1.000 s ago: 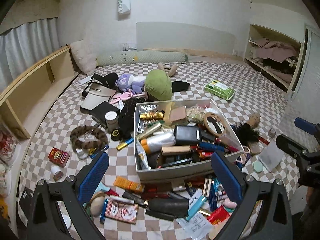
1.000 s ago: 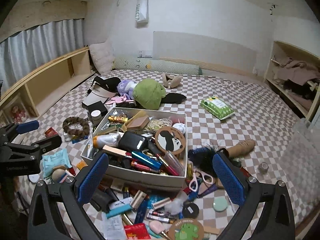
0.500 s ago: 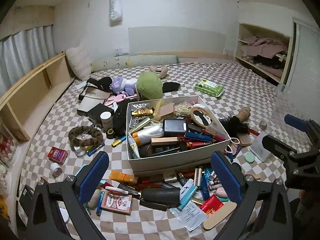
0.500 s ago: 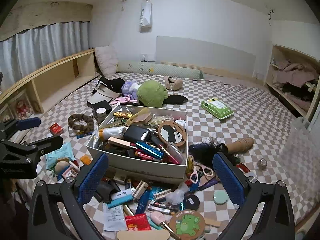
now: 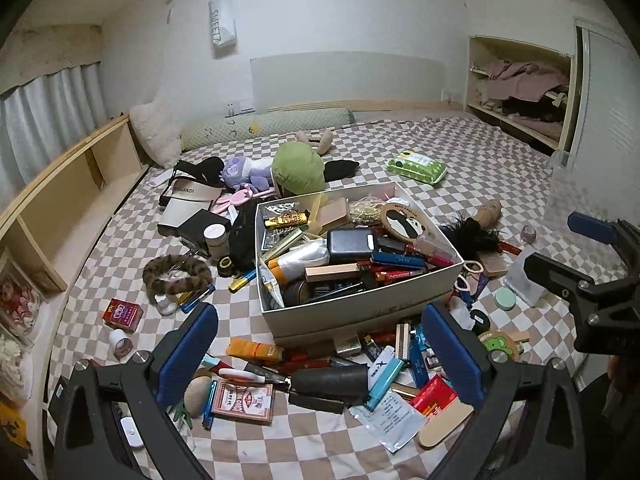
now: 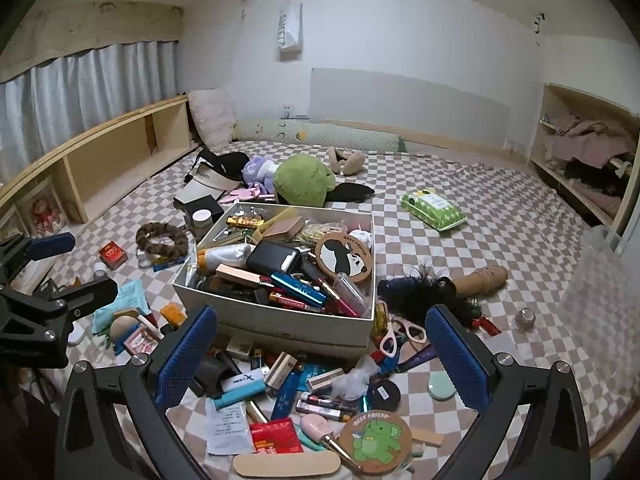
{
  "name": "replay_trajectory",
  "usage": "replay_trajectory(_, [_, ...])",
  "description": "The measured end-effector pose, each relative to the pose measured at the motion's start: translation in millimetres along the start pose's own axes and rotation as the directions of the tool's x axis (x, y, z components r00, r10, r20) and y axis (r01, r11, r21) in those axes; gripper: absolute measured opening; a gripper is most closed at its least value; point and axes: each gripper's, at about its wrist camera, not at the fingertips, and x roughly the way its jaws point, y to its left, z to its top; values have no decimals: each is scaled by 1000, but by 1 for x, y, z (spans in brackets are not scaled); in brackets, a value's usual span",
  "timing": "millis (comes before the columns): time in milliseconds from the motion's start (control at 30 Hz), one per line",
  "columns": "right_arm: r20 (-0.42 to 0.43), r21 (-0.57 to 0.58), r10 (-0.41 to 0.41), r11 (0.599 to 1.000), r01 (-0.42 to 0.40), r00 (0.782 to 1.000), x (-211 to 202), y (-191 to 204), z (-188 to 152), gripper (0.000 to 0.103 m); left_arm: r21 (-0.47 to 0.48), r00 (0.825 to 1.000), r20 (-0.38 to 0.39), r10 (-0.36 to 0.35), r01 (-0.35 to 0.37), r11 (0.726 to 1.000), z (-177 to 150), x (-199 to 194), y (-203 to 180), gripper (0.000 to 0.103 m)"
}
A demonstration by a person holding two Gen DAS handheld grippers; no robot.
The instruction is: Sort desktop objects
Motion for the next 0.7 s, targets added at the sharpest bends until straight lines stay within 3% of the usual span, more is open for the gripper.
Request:
replay_trajectory(367, [9, -23, -8, 1000, 8, 1000, -3, 4, -1, 103, -23, 998, -37, -42, 41, 999, -1, 6, 4, 103])
replay_trajectory(700, [9, -19, -3, 1000, 3, 1000, -6, 0, -1, 103, -9, 999, -16, -28, 28, 1000, -3, 8, 4, 102])
